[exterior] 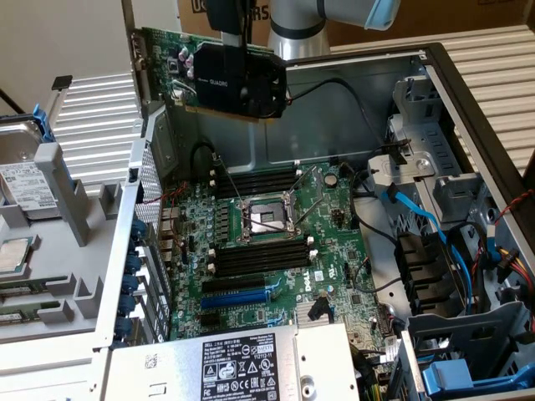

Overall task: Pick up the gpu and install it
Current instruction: 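Insert the gpu into the slot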

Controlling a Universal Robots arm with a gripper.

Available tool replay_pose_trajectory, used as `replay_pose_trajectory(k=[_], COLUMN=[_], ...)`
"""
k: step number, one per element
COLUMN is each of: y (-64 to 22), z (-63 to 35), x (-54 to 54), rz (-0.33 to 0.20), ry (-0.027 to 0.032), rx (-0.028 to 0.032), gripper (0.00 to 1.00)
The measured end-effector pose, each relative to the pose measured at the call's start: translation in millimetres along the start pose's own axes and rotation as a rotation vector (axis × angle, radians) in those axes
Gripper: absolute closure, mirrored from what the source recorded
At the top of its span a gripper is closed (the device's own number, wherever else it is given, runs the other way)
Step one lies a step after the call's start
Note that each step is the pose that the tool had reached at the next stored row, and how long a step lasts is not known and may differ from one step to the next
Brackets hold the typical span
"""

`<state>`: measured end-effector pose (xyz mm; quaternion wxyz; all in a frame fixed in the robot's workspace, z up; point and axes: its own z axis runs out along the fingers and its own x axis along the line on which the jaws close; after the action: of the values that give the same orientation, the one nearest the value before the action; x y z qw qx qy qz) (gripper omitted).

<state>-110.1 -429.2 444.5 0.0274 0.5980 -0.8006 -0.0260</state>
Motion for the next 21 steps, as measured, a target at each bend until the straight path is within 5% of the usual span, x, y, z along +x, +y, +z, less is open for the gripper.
replay_pose_trajectory(k=[7,21], y=[-2.1,-12.8], z=[0.0,-1.0], x=[-0.5,-3.7], rz=[-0.054,-0.159], ry=[-0.0068,-0.0108], rx=[0.0213,0.0352], gripper=[0.74,0.74])
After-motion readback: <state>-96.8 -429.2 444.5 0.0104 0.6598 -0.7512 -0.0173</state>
